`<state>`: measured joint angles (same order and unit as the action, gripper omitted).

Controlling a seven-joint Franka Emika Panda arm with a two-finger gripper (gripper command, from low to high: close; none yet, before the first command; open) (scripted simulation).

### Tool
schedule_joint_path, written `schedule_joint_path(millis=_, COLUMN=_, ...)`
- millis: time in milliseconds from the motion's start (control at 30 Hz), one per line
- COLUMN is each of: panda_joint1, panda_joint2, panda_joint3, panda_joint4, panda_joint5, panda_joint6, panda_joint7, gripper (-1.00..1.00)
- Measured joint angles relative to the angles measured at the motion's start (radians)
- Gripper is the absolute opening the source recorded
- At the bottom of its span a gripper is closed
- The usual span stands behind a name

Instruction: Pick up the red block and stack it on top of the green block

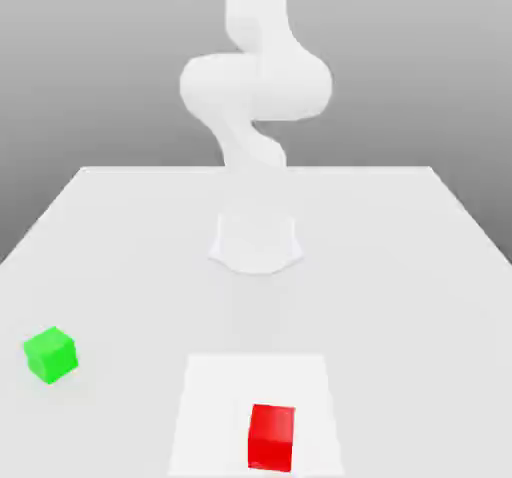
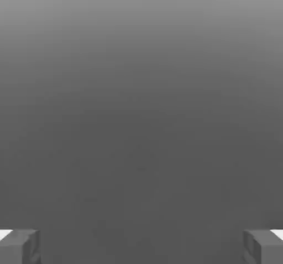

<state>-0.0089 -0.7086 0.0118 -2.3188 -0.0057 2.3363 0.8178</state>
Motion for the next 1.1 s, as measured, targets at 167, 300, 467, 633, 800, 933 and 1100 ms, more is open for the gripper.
schedule_joint_path(millis=167, panda_joint1=-0.018, panda_joint2=0.187, panda_joint3=0.024, panda_joint4=-0.038, panda_joint5=-0.011, panda_joint6=0.074, panda_joint7=0.036, gripper=0.0)
schedule_joint_path(millis=300, panda_joint1=-0.027, panda_joint2=0.333, panda_joint3=0.038, panda_joint4=-0.068, panda_joint5=-0.023, panda_joint6=0.132, panda_joint7=0.066, gripper=0.0)
schedule_joint_path(millis=467, panda_joint1=-0.033, panda_joint2=0.514, panda_joint3=0.048, panda_joint4=-0.106, panda_joint5=-0.036, panda_joint6=0.204, panda_joint7=0.103, gripper=0.0)
schedule_joint_path(millis=633, panda_joint1=-0.032, panda_joint2=0.695, panda_joint3=0.054, panda_joint4=-0.143, panda_joint5=-0.041, panda_joint6=0.276, panda_joint7=0.133, gripper=0.0)
schedule_joint_path(millis=800, panda_joint1=-0.027, panda_joint2=0.875, panda_joint3=0.057, panda_joint4=-0.178, panda_joint5=-0.029, panda_joint6=0.351, panda_joint7=0.152, gripper=0.0)
schedule_joint_path(millis=933, panda_joint1=-0.017, panda_joint2=1.02, panda_joint3=0.044, panda_joint4=-0.166, panda_joint5=-0.045, panda_joint6=0.461, panda_joint7=0.168, gripper=0.0)
schedule_joint_path(millis=1100, panda_joint1=-0.01, panda_joint2=1.078, panda_joint3=0.035, panda_joint4=-0.158, panda_joint5=-0.053, panda_joint6=0.509, panda_joint7=0.174, gripper=-1.0)
